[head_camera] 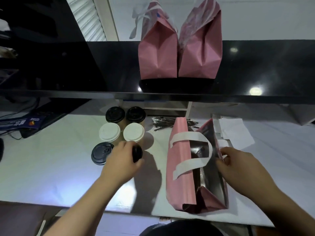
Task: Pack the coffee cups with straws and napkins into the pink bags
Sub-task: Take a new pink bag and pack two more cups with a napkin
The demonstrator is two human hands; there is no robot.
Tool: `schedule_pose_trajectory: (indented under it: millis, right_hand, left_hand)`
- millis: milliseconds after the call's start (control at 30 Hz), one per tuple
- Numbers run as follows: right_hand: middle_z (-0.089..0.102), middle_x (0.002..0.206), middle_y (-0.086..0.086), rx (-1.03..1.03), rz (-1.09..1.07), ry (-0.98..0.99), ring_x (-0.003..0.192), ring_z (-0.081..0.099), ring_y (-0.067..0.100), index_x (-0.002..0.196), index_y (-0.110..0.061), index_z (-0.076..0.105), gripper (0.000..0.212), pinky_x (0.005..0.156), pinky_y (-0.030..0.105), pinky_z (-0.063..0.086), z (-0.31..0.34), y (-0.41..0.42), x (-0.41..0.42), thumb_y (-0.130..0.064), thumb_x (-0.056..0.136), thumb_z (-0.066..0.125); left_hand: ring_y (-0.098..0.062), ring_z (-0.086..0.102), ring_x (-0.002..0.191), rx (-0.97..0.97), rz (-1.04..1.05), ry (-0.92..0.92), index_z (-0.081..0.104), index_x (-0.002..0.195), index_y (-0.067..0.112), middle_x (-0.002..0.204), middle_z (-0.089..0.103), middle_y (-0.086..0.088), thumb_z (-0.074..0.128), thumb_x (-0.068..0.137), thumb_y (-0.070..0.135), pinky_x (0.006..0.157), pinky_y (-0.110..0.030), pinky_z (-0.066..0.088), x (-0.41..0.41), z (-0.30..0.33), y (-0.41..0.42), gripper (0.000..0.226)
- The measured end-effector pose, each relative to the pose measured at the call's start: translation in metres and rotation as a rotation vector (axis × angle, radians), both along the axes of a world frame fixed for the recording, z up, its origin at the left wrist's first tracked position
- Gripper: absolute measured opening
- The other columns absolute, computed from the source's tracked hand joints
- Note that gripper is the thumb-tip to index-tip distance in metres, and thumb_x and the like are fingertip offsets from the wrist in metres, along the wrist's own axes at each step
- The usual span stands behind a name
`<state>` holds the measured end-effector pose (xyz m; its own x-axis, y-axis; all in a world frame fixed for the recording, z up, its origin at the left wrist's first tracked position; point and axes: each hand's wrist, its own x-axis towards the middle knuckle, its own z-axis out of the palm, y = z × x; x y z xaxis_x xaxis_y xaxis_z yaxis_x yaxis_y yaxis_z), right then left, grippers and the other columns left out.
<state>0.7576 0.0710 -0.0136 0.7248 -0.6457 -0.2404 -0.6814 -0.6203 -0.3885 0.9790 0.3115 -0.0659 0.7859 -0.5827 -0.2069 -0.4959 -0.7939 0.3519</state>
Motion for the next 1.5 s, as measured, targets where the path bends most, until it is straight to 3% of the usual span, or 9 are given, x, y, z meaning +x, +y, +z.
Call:
schedule_pose_trajectory:
  millis: [133,433,567,700,833,933,1067,1333,1500]
  right_hand:
    - [0.062,0.060,-0.006,-0.001,0.002,-0.003,0.055,0.060,0.007,0.090,-0.031,0.061,0.012,0.049,0.023,0.037,0.000,0.000,0.001,-0.037,0.098,0.054]
    - [0.056,0.053,-0.008,0.016,0.018,-0.024,0.053,0.058,0.007,0.089,-0.031,0.061,0.013,0.049,0.023,0.038,-0.002,-0.006,0.001,-0.038,0.097,0.055]
    - [0.058,0.060,-0.013,0.020,0.020,-0.041,0.057,0.059,0.004,0.095,-0.034,0.060,0.010,0.050,0.019,0.037,-0.003,-0.006,0.000,-0.041,0.098,0.054]
    - [0.059,0.064,-0.015,0.016,0.026,-0.053,0.060,0.059,0.003,0.099,-0.034,0.061,0.014,0.050,0.019,0.038,-0.002,-0.005,0.001,-0.045,0.098,0.052]
    - [0.061,0.074,-0.018,0.027,0.025,-0.052,0.061,0.054,-0.002,0.095,-0.039,0.053,0.014,0.049,0.017,0.036,-0.003,-0.006,0.001,-0.052,0.099,0.049]
    - [0.067,0.078,-0.016,0.017,0.009,-0.059,0.063,0.057,0.000,0.091,-0.040,0.053,0.015,0.049,0.020,0.039,-0.005,-0.009,-0.005,-0.052,0.099,0.049]
    - [0.058,0.055,-0.009,-0.037,-0.002,-0.074,0.052,0.055,0.007,0.076,-0.031,0.051,0.024,0.044,0.028,0.034,-0.009,-0.012,-0.013,-0.043,0.096,0.048]
    - [0.055,0.060,-0.003,-0.063,0.016,-0.090,0.055,0.053,0.013,0.080,-0.027,0.050,0.021,0.048,0.033,0.040,-0.014,-0.009,-0.014,-0.038,0.098,0.048]
    - [0.054,0.059,-0.003,-0.076,0.022,-0.099,0.053,0.052,0.012,0.082,-0.027,0.051,0.019,0.046,0.031,0.040,-0.017,-0.009,-0.015,-0.036,0.099,0.048]
  left_hand:
    - [-0.030,0.049,0.126,0.190,0.047,-0.132,0.052,0.138,0.018,0.139,0.053,-0.004,0.071,0.082,0.058,0.100,-0.039,0.047,0.016,-0.031,-0.001,0.072]
    - [-0.030,0.053,0.120,0.235,0.023,-0.124,0.049,0.131,0.018,0.132,0.057,-0.003,0.074,0.079,0.055,0.093,-0.037,0.049,0.002,-0.008,-0.009,0.068]
    - [-0.024,0.050,0.112,0.002,-0.018,-0.156,0.048,0.134,0.027,0.125,0.055,0.005,0.060,0.068,0.071,0.085,-0.037,0.047,-0.019,0.070,0.000,0.080]
    - [-0.001,0.039,0.117,-0.299,-0.172,-0.239,0.039,0.143,0.040,0.131,0.043,0.027,0.071,0.070,0.063,0.087,-0.019,0.039,-0.044,0.149,-0.010,0.084]
    - [0.000,0.041,0.126,-0.442,-0.324,-0.144,0.036,0.144,0.045,0.136,0.041,0.030,0.069,0.071,0.063,0.098,-0.016,0.037,-0.076,0.170,-0.056,0.083]
    - [-0.006,0.036,0.131,-0.356,-0.467,-0.143,0.033,0.145,0.040,0.141,0.039,0.021,0.071,0.076,0.054,0.105,-0.024,0.039,-0.089,0.146,-0.091,0.080]
    - [-0.016,0.042,0.132,-0.140,-0.558,-0.150,0.036,0.149,0.032,0.145,0.045,0.009,0.076,0.080,0.053,0.105,-0.034,0.047,-0.077,0.105,-0.123,0.082]
    - [-0.028,0.062,0.112,0.173,-0.716,-0.188,0.049,0.132,0.018,0.130,0.059,-0.005,0.083,0.080,0.042,0.075,-0.036,0.050,-0.070,0.041,-0.156,0.067]
    - [-0.034,0.063,0.112,0.279,-0.726,-0.194,0.048,0.137,0.011,0.128,0.057,-0.011,0.084,0.081,0.031,0.081,-0.045,0.054,-0.072,0.023,-0.166,0.070]
